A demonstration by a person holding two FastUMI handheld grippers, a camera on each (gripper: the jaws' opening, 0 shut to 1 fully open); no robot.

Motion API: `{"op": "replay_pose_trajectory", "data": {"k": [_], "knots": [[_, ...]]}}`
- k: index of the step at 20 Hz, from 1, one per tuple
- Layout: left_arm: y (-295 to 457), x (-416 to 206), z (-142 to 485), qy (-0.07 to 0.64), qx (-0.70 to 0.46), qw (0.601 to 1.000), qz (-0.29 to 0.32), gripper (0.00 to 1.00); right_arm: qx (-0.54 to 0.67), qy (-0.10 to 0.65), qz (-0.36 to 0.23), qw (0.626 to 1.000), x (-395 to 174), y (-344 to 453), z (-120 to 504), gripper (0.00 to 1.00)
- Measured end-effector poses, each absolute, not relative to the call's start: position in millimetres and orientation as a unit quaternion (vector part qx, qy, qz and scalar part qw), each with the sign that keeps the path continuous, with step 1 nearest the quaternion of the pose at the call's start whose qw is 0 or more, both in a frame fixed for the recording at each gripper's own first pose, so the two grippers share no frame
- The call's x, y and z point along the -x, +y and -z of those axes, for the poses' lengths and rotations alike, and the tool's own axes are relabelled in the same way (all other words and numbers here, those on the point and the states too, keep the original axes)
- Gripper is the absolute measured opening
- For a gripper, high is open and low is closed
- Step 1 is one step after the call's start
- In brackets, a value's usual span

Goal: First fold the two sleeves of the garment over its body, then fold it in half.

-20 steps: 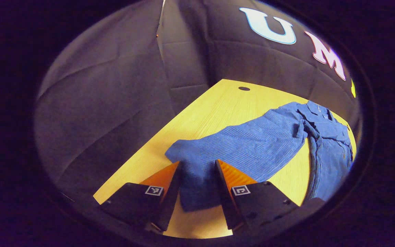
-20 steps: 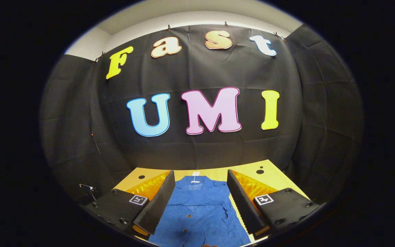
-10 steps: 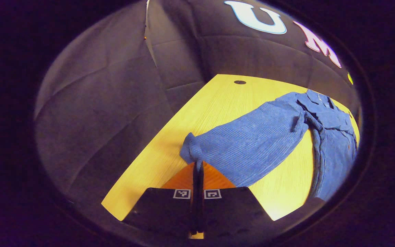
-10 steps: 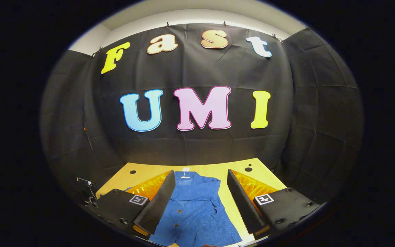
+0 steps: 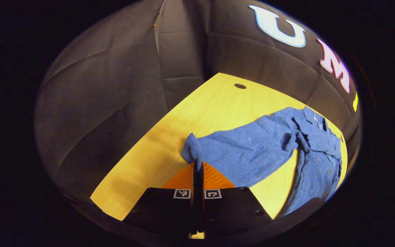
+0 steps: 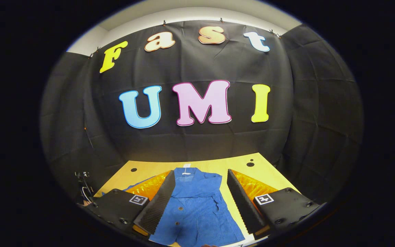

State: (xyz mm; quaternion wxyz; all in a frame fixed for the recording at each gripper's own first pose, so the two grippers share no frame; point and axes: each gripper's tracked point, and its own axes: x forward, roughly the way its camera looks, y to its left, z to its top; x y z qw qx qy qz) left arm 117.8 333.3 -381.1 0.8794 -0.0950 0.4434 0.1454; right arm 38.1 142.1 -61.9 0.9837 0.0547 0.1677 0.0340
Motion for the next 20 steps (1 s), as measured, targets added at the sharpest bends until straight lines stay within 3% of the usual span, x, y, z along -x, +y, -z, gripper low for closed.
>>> {"op": "replay_pose_trajectory", "data": {"k": [7,20], "knots": [[279,-145,320,0.395,0.077,0.909,-0.111,0.0,-0.088,0.176,-0.024,0.98,-69,104,77,0.96],[120,-261,261,0.364,0.041,0.93,0.028,0.0,-0.114,0.208,-0.024,0.971,-72,53,112,0.94]]}}
